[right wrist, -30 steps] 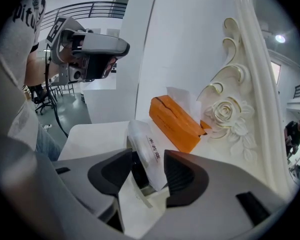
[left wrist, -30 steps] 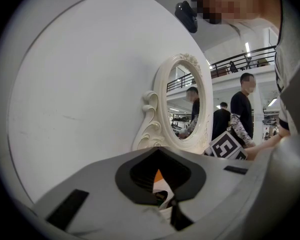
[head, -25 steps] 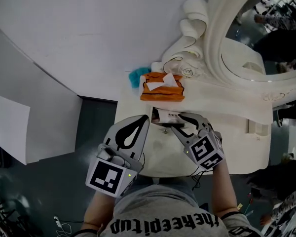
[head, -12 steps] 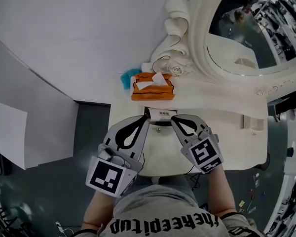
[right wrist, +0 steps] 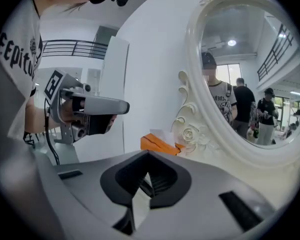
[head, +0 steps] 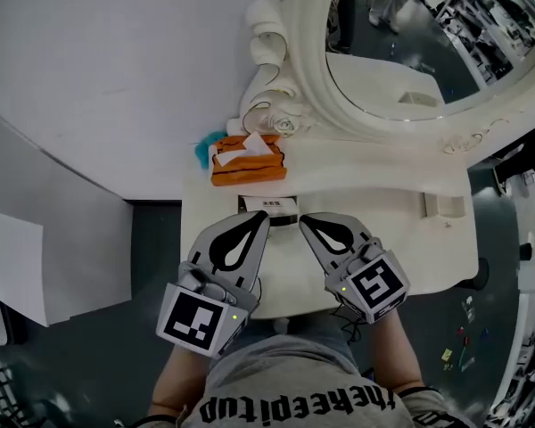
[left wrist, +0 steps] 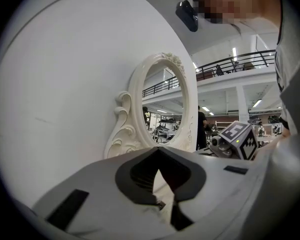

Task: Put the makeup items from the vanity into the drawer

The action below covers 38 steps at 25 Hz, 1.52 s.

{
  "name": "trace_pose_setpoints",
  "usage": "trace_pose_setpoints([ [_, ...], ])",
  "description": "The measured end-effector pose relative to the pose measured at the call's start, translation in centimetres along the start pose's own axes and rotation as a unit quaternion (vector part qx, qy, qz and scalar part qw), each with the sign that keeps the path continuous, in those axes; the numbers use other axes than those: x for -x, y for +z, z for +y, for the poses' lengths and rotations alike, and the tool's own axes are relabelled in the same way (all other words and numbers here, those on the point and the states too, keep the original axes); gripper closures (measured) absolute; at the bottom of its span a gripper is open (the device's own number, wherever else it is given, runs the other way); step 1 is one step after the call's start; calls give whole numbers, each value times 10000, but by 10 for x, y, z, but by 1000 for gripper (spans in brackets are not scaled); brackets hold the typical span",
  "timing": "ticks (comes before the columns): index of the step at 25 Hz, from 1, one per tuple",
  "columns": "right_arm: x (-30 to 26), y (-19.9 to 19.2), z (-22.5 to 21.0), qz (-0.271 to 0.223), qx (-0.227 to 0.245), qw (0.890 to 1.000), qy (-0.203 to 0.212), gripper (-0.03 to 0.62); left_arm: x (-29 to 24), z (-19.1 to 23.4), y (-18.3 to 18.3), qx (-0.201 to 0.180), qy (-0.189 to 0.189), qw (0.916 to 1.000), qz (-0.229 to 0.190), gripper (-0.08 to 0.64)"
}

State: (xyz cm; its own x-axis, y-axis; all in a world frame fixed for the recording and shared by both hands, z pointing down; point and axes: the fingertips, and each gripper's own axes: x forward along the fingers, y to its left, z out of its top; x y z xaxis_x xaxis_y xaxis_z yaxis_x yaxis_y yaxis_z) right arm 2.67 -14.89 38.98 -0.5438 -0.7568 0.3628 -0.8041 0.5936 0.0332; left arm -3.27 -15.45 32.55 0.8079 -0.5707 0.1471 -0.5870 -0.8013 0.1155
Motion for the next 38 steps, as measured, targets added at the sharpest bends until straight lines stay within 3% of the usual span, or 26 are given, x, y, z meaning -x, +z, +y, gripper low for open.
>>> trace_pose_setpoints([
  [14, 65, 32, -13, -827, -424, 9946, -462, 580, -29, -59, 8, -209, -729, 9971, 14, 528],
  [38, 163, 46, -47, -1548, -658, 9776, -1269, 581, -79, -153, 16, -446, -1800, 9826, 46, 528],
])
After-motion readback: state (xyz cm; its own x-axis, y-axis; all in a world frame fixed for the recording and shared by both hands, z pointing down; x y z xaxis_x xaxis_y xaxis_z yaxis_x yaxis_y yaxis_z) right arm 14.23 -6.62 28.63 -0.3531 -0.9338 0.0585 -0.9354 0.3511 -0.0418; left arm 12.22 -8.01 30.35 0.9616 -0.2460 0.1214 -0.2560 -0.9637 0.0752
